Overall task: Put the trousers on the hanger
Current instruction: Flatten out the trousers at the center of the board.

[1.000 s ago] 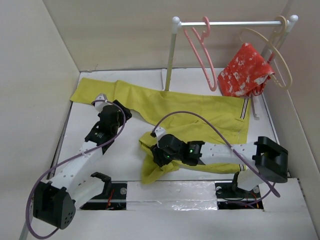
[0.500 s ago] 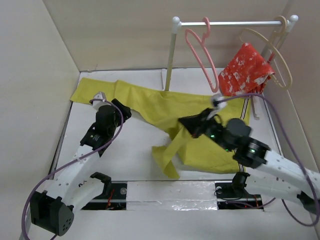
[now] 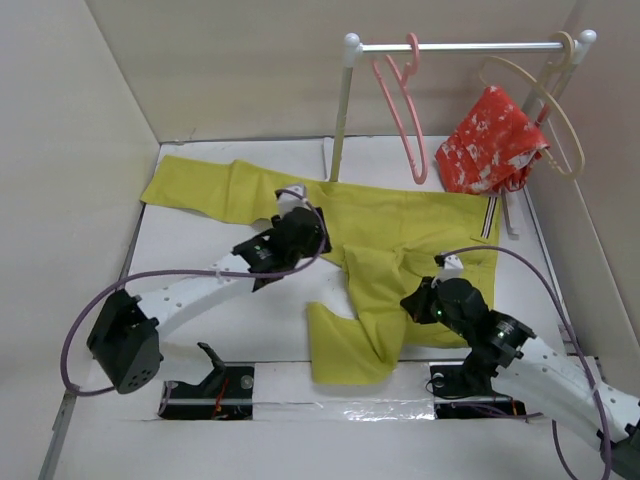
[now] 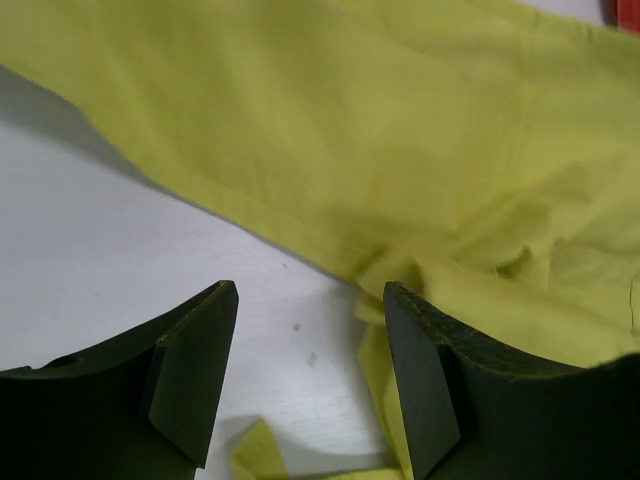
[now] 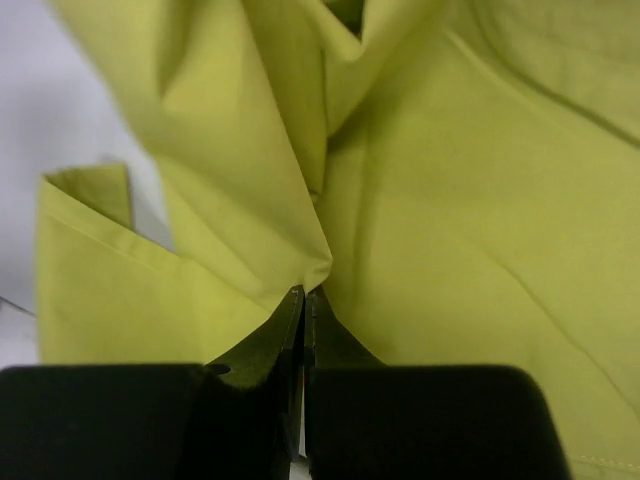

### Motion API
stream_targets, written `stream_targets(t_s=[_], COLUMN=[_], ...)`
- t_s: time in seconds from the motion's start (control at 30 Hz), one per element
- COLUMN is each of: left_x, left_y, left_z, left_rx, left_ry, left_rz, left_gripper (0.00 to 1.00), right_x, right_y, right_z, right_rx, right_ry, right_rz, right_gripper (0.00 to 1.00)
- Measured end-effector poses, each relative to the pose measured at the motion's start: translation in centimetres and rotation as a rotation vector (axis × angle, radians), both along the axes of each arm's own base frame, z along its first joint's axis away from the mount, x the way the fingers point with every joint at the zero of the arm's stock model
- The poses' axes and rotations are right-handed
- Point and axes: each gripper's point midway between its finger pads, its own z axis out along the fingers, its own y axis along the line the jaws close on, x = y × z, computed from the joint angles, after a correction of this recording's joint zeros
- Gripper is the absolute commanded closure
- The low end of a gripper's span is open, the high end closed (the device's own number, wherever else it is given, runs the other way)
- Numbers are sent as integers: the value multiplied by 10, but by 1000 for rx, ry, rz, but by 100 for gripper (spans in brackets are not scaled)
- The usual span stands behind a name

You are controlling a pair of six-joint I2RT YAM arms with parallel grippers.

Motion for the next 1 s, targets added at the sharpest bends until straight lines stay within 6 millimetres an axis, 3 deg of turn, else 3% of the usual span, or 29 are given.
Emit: stream_targets(t_s=[0.07, 0.13, 0.2, 0.3, 0.4, 0.47, 0.57, 0.67, 0.83, 0.93, 0.97, 1.0], left_x=[-16, -34, -46, -88, -133, -156, -171, -180, -194, -200, -201, -203], left_y=[-28, -31, -22, 11, 19, 17, 4, -10, -26, -31, -31, -31], left_z=[-7, -21, -36, -84, -117, -122, -112, -109, -123, -123, -122, -121], left_rx=[24, 28, 9, 12, -7, -51, -169, -258, -296, -307, -308, -314], left_ry=[13, 37, 68, 169, 271, 310, 320, 335, 409, 426, 428, 432], left_rz=[-48, -59, -41, -35, -88, -132, -191, -249, -324, -345, -352, -352], left_gripper=[42, 43, 42, 42, 40, 33, 25, 23, 28, 53, 75, 84], right_x=[3, 6, 7, 7, 9, 10, 12, 14, 15, 15, 15, 14], right_y=[-1, -1, -1, -3, -5, -6, -7, -7, -7, -6, -6, -6], right_z=[16, 29, 31, 27, 24, 23, 23, 24, 22, 22, 23, 22], right_rx=[43, 75, 82, 68, 55, 50, 46, 44, 37, 38, 39, 39], right_ry=[-40, -69, -73, -60, -51, -51, -55, -58, -57, -57, -57, -56], right_rz=[-19, -30, -38, -49, -58, -64, -69, -66, -62, -60, -59, -59], right_gripper=[97, 97, 97, 97, 97, 97, 97, 97, 97, 97, 96, 95])
